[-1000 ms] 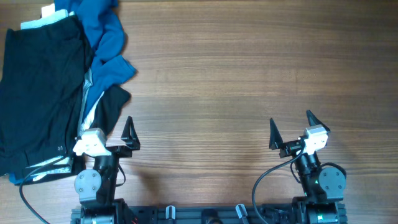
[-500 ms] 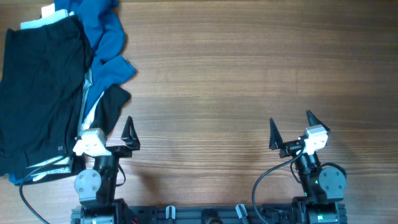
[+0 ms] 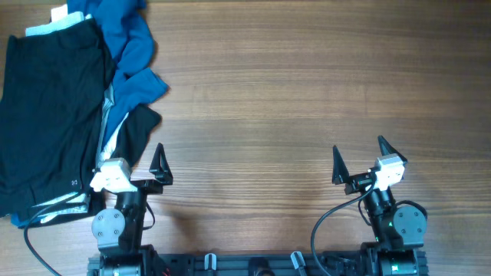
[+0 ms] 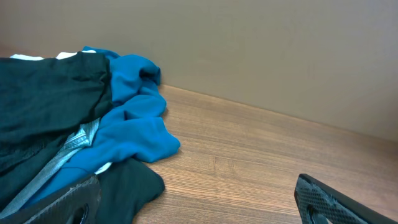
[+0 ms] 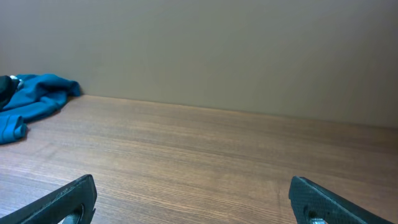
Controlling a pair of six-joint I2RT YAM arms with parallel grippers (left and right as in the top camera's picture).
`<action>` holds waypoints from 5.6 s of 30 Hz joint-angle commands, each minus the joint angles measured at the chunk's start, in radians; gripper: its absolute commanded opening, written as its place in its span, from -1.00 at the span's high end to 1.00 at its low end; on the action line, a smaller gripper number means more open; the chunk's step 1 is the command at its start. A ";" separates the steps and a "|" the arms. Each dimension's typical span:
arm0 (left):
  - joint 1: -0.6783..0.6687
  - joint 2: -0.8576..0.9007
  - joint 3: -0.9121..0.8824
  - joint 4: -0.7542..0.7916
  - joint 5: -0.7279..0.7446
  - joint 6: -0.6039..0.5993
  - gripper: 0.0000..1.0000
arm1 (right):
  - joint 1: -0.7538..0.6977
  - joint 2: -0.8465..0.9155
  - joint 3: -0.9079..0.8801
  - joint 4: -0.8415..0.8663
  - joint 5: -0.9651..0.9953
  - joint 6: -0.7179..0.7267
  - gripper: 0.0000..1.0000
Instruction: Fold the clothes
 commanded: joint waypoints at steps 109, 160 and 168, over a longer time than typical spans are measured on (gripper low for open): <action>0.256 1.818 1.576 -0.934 -0.169 0.285 0.92 | 0.004 1.404 1.196 -0.597 -0.412 0.109 -0.51; -0.051 1.592 1.693 -1.091 0.194 0.264 0.92 | -0.065 1.335 1.252 -0.650 -0.442 0.178 -0.32; -0.436 1.707 1.693 -0.860 0.248 0.188 0.92 | -0.308 1.187 1.363 -0.780 -0.454 0.192 -0.34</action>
